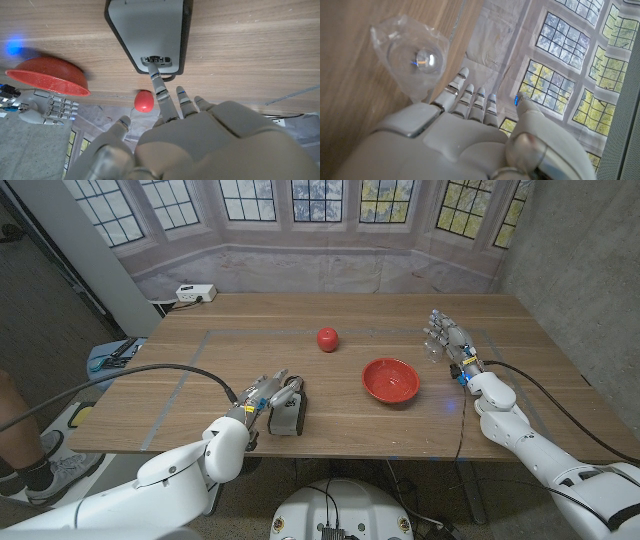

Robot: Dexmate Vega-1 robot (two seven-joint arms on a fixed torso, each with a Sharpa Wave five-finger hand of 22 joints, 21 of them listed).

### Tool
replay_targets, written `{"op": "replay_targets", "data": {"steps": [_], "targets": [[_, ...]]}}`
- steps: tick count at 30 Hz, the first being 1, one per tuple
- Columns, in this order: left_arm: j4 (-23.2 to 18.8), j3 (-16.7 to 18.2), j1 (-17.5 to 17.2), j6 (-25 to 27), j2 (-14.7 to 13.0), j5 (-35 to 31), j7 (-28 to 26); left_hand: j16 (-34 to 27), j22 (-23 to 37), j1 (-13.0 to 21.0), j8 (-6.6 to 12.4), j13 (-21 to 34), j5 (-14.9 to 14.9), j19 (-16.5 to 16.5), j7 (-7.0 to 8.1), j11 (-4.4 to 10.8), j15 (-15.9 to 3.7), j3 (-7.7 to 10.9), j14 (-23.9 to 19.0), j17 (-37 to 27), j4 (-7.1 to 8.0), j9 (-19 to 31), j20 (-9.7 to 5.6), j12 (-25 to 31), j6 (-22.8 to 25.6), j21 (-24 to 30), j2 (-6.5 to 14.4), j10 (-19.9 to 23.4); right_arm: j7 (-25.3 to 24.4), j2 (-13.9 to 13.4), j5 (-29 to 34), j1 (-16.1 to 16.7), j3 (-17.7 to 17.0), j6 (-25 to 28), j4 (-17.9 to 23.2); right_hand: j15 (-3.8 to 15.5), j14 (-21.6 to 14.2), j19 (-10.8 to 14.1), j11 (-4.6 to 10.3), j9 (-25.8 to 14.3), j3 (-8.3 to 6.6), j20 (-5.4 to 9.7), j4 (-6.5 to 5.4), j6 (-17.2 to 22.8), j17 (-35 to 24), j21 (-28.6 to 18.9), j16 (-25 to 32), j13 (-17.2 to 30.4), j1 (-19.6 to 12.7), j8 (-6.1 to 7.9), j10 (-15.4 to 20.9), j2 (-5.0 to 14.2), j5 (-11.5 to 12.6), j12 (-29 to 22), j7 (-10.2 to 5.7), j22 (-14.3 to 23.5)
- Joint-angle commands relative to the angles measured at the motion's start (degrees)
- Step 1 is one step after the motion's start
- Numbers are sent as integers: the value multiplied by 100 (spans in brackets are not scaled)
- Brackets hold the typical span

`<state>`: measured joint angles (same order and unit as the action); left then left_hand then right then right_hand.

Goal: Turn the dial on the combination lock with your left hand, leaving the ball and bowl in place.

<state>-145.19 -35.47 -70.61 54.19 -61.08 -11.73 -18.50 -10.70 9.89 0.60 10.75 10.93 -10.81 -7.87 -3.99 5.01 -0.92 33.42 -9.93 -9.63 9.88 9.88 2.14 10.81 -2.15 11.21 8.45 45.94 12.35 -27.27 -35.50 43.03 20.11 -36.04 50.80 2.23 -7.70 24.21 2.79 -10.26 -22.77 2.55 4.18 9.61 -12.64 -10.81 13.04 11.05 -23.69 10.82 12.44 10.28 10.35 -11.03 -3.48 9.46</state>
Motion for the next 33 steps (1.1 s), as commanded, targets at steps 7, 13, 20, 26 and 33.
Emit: {"op": "replay_targets", "data": {"steps": [7, 13, 20, 26, 33], "targets": [[163, -41, 20, -131, 48, 80, -55, 12, 12, 48, -35, -1, -28, -6, -15, -10, 1, 13, -44, -4, -20, 13, -8, 12, -18, -2, -16, 24, -30, -37, -14, 73, -32, -26, 57, 274, 8, 48, -6, -22, -24, 218, -36, -10, -15, -24, 45, 11, 42, 7, 5, -5, -26, -25, -10, 29], [164, 20, -23, -175, 22, 169, -45, 14, 12, 45, -34, -1, -28, -11, -11, -7, 5, 9, -38, -4, -18, 13, -5, 12, -23, -4, -20, 23, -62, -65, -2, 104, -39, -16, 120, 278, 19, 36, 5, -22, -17, 229, -54, -14, -22, -20, 44, 11, 63, 6, 1, -3, -30, -24, -25, 30], [132, 55, -60, -195, -31, 232, -28, 14, 13, 41, -33, -1, -28, -19, -31, 3, 2, 5, -35, -4, -16, 13, 3, 22, -24, -7, -24, 46, -97, -85, -4, 156, -51, -12, 207, 273, 18, 36, 5, -22, -18, 227, -67, -16, -25, -22, 47, 11, 77, 6, -1, -1, -31, -24, -23, 30], [98, 87, -117, -190, -54, 275, -68, 11, 13, 38, -23, -2, -29, -19, -64, 16, -5, 2, -41, -4, -15, 13, 1, 38, -1, -6, -27, 92, -123, -100, 1, 193, -59, -14, 262, 269, 16, 42, 1, -22, -21, 222, -67, -14, -25, -25, 48, 11, 75, 7, 2, 0, -30, -26, -17, 30], [45, 139, -183, -179, -75, 352, -102, 6, 13, 36, -22, -2, -30, -19, -69, 18, -5, -2, -56, -4, -14, 13, 0, 43, 3, -6, -29, 113, -112, -96, -1, 196, -59, -26, 288, 275, 23, 30, 13, -22, -22, 236, -70, -21, -25, -21, 46, 11, 78, 4, -5, -1, -31, -23, -26, 31]]}}
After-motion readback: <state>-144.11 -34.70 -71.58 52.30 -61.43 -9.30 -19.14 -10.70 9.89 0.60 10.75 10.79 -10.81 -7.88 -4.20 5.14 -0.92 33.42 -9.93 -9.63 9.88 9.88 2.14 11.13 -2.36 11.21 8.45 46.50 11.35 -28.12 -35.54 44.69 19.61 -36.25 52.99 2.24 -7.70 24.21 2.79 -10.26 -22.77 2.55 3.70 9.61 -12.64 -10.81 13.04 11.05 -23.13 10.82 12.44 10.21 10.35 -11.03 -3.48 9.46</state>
